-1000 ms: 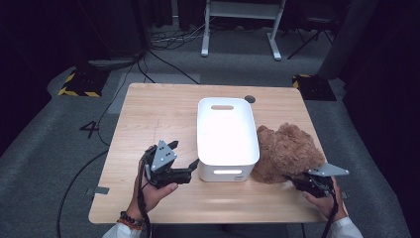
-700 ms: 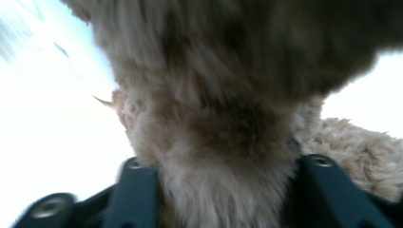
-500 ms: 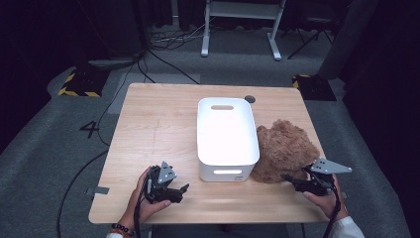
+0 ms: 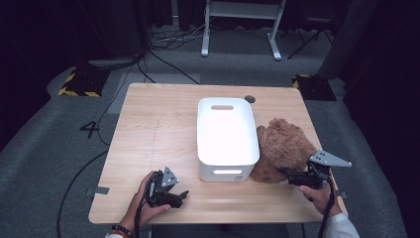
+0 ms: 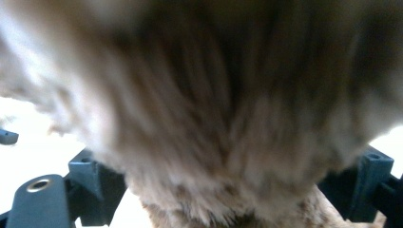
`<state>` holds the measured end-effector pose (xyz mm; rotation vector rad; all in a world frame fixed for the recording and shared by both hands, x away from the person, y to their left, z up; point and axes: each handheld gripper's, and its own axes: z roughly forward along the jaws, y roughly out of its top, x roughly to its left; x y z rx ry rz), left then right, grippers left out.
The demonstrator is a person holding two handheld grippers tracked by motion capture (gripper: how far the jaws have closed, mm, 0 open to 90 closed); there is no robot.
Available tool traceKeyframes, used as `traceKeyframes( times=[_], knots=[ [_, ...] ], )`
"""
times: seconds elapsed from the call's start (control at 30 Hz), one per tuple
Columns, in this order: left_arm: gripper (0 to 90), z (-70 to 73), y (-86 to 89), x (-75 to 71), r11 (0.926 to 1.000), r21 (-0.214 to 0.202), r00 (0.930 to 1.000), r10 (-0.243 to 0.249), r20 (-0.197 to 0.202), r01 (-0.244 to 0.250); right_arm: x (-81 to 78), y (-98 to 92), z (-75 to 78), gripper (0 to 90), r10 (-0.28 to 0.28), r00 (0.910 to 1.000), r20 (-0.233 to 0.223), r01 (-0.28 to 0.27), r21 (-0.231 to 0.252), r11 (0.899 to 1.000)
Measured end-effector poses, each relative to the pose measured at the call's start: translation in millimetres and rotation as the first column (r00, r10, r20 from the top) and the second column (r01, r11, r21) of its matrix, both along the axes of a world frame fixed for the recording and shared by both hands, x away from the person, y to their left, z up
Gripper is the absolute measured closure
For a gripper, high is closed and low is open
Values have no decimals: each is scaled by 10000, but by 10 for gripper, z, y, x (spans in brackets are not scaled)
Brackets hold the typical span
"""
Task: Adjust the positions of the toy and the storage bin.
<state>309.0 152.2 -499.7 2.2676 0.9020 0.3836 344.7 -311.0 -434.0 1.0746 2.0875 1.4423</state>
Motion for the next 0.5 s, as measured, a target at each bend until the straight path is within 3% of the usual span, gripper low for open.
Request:
traceKeyframes(
  times=[0.1, 0.2, 0.23, 0.33, 0.5],
  knots=[
    [167, -2, 16, 6, 9998, 32, 9997, 214, 150, -215, 33, 35, -4, 154, 120, 9999, -2, -120, -94, 9999],
    [166, 3, 86, 38, 9983, -251, 9986, 529, 67, -527, 67, 92, 18, 309, 233, 9995, 202, -223, -494, 9985],
    [165, 3, 86, 38, 9983, -251, 9986, 529, 67, -527, 67, 92, 18, 309, 233, 9995, 202, -223, -494, 9985],
    [164, -9, 144, 58, 9975, -158, 9976, 693, 6, -693, 93, 134, 28, 464, 279, 9990, 350, -252, -729, 9970],
    [160, -22, 182, 64, 9963, -144, 9964, 842, -89, -843, 77, 119, 13, 571, 421, 9971, 633, -370, -796, 9961]
  ],
)
